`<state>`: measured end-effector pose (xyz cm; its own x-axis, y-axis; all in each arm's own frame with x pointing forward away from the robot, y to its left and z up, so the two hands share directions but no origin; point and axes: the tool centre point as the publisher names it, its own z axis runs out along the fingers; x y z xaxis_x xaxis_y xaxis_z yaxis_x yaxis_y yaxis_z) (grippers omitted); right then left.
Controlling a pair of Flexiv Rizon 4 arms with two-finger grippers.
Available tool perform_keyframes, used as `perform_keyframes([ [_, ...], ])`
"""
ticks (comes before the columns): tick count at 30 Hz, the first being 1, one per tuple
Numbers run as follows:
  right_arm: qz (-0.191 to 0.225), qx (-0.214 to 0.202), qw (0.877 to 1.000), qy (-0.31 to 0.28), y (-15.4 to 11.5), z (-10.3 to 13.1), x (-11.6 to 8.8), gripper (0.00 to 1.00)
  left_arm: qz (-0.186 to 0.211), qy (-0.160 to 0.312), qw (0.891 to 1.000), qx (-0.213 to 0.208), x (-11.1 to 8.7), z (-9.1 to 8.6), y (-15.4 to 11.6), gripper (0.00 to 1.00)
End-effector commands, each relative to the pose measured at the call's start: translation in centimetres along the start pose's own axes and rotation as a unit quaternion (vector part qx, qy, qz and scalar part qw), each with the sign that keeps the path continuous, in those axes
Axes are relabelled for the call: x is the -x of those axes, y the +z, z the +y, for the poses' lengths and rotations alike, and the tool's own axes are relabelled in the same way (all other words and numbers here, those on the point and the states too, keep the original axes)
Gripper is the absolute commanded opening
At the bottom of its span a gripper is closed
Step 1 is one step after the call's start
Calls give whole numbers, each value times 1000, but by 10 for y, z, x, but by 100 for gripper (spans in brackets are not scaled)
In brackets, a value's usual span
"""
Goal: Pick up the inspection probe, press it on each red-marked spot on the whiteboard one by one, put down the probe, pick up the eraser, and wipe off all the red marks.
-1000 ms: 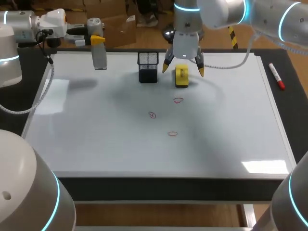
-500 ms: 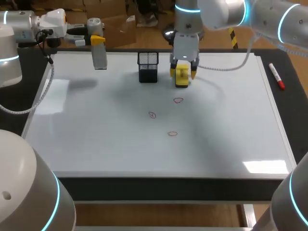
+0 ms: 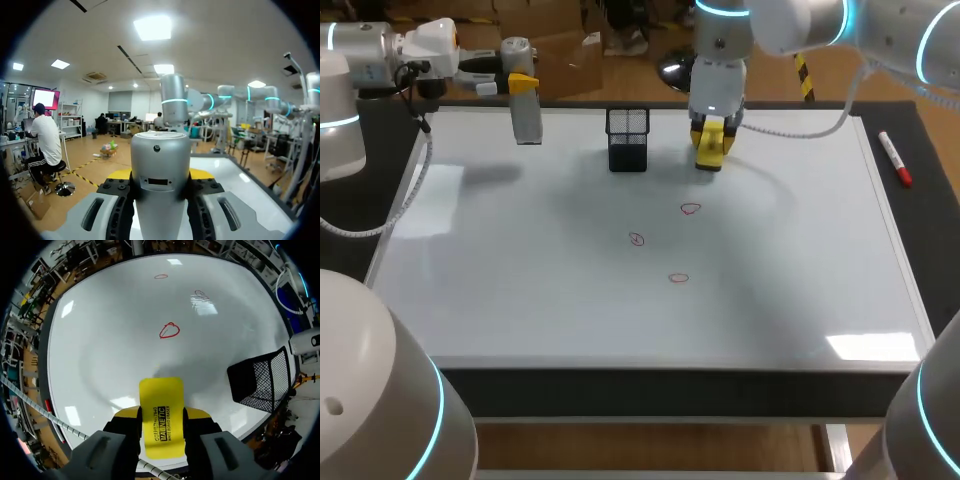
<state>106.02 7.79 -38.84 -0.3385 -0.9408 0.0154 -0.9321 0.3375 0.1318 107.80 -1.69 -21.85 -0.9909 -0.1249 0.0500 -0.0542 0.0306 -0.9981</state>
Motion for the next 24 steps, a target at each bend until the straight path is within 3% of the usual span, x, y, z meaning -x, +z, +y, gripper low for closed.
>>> perform_keyframes([
  [1,-8,-24,999,43,-23,6,-31,0,1,0,1000,0,0,-1,0,0],
  [12,-25,-16,982,184,-33,4,-104,0,1,0,1000,0,0,-1,0,0],
  [24,-37,-11,964,264,-30,22,-172,0,1,0,1000,0,0,-1,0,0],
])
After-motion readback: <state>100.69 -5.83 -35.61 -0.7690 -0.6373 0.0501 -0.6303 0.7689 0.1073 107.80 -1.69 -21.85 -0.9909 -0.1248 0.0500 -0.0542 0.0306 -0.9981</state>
